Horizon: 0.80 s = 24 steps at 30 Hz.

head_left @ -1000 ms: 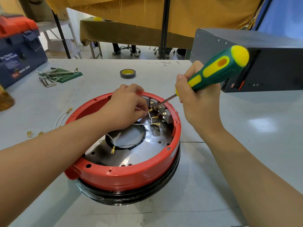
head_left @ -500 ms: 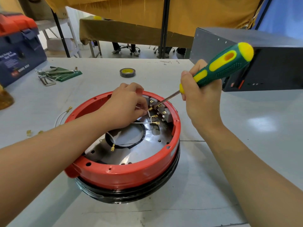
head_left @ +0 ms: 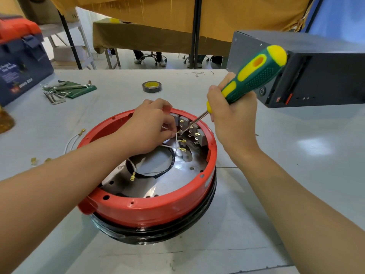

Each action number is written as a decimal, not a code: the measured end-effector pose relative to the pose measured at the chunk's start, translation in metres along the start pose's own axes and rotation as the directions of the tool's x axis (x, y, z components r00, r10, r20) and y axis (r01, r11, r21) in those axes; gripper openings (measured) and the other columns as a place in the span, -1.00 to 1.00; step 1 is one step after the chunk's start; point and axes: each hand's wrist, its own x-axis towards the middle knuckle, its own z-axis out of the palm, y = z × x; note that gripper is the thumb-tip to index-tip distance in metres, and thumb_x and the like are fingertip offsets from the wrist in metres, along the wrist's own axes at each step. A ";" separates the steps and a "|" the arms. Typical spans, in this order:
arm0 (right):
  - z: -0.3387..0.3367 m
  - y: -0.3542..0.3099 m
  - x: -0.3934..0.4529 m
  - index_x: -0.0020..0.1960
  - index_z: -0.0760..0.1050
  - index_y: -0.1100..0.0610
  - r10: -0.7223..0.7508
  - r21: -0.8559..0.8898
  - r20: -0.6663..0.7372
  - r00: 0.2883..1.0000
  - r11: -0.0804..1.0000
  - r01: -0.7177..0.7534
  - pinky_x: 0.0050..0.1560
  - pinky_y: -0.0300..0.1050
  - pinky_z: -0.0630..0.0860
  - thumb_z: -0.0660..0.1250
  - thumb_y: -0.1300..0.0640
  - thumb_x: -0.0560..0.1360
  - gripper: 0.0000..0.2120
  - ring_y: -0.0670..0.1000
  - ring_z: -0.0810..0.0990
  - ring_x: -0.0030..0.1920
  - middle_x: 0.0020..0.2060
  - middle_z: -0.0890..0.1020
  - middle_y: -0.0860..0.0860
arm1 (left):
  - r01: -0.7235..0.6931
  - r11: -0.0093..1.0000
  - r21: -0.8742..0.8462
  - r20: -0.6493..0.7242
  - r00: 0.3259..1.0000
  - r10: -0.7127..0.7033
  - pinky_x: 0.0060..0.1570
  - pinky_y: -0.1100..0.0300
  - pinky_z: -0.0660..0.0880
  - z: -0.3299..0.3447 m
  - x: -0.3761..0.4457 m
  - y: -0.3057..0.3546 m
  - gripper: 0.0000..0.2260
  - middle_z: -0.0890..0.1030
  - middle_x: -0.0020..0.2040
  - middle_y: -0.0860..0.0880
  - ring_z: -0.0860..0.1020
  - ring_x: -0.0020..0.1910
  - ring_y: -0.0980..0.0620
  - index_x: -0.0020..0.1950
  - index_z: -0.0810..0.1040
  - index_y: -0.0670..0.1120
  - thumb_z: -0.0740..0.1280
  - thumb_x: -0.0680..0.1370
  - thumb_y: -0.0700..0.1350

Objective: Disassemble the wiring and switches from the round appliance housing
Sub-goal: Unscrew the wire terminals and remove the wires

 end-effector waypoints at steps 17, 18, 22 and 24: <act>-0.017 -0.002 0.004 -0.38 0.29 0.04 -0.041 0.086 -0.034 0.999 0.995 0.044 -0.36 -0.11 0.35 0.26 0.20 0.44 -0.73 0.13 0.38 -0.45 -0.50 0.37 0.03 | 0.090 0.988 -0.127 -0.109 0.989 -0.104 -0.05 0.41 0.17 -0.004 0.002 -0.005 -0.95 0.40 0.24 -0.04 0.38 0.11 0.09 -0.17 0.62 -0.04 0.41 0.46 -0.19; -0.017 -0.003 0.003 -0.38 0.30 0.03 -0.040 0.093 -0.030 0.999 0.995 0.043 -0.36 -0.15 0.36 0.26 0.21 0.45 -0.74 0.08 0.40 -0.45 -0.50 0.38 0.01 | 0.102 0.987 -0.120 -0.110 0.987 -0.116 -0.05 0.40 0.16 -0.005 0.002 -0.006 -0.95 0.41 0.22 -0.03 0.36 0.08 0.10 -0.16 0.63 -0.05 0.40 0.46 -0.18; -0.017 -0.005 0.002 -0.34 0.32 0.01 -0.060 0.090 -0.007 0.998 0.994 0.060 -0.34 -0.19 0.41 0.26 0.20 0.46 -0.76 0.02 0.44 -0.42 -0.46 0.43 0.02 | 0.081 0.996 -0.020 -0.075 0.994 -0.083 0.07 0.29 0.16 -0.011 0.003 -0.008 -0.92 0.48 0.25 -0.02 0.38 0.19 -0.04 -0.13 0.67 -0.04 0.38 0.48 -0.17; -0.017 -0.006 0.002 -0.33 0.32 0.01 -0.071 0.085 0.003 0.997 0.994 0.071 -0.32 -0.17 0.42 0.26 0.20 0.47 -0.76 0.04 0.45 -0.41 -0.45 0.44 0.05 | 0.075 0.997 0.001 -0.027 0.997 -0.075 0.10 0.24 0.23 -0.015 0.002 -0.007 -0.92 0.46 0.29 -0.01 0.41 0.18 -0.05 -0.11 0.66 -0.03 0.38 0.48 -0.16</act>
